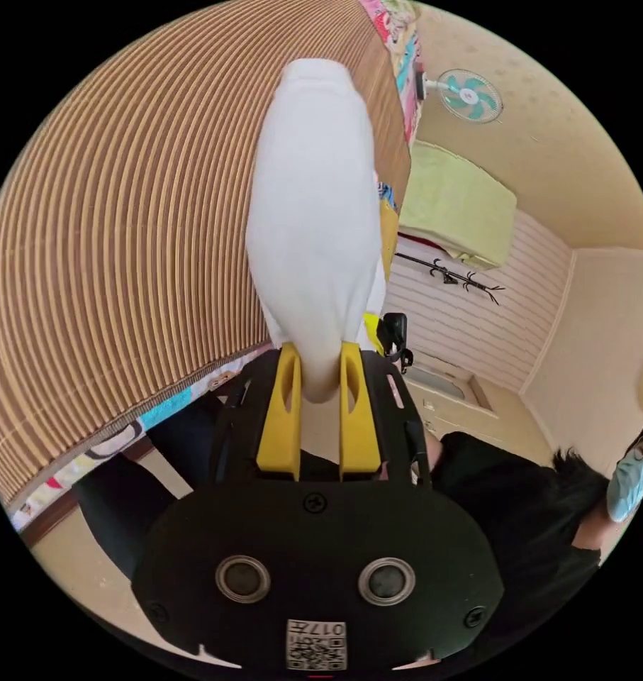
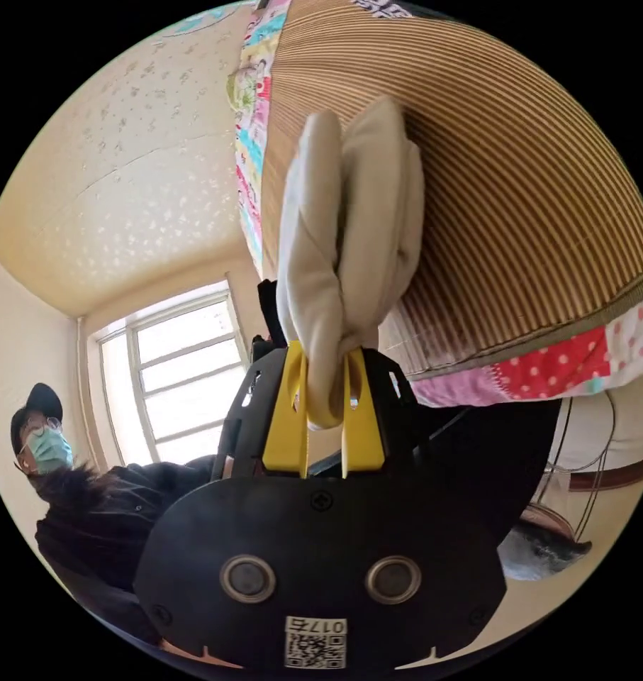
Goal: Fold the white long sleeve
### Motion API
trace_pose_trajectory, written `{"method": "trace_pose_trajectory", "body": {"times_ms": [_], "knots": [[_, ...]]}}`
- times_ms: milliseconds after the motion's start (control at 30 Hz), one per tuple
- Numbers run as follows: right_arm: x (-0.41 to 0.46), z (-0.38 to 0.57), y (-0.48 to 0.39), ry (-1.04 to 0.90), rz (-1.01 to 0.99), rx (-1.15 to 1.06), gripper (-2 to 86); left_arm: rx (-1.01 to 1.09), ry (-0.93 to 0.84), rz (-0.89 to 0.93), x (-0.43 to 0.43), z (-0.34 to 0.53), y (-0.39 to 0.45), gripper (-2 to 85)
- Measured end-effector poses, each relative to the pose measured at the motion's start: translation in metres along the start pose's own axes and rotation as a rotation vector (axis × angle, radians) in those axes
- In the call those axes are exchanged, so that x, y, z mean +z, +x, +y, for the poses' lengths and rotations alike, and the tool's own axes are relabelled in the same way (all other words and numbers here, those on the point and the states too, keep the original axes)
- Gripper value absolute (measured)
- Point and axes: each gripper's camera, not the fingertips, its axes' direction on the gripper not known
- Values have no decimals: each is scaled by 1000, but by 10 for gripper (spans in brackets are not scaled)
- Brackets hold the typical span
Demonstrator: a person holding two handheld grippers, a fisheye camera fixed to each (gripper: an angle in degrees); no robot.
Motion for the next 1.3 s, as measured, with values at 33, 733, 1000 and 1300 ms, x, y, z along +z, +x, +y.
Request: {"method": "trace_pose_trajectory", "body": {"times_ms": [33, 733, 1000, 1300], "knots": [[5, 6, -14, 3, -24, -24, 73, 21, 13, 6, -11, 8, 8, 83], [524, -11, -284, -800, 304, -302, 74, -380, 748, -674, -316, 217, 18, 124], [380, -24, -200, -657, 710, -260, 21, -371, 665, -897, -156, 199, 3, 85], [113, -43, -118, -9, 943, 108, 35, 153, 585, -888, 49, 27, 127, 47]]}}
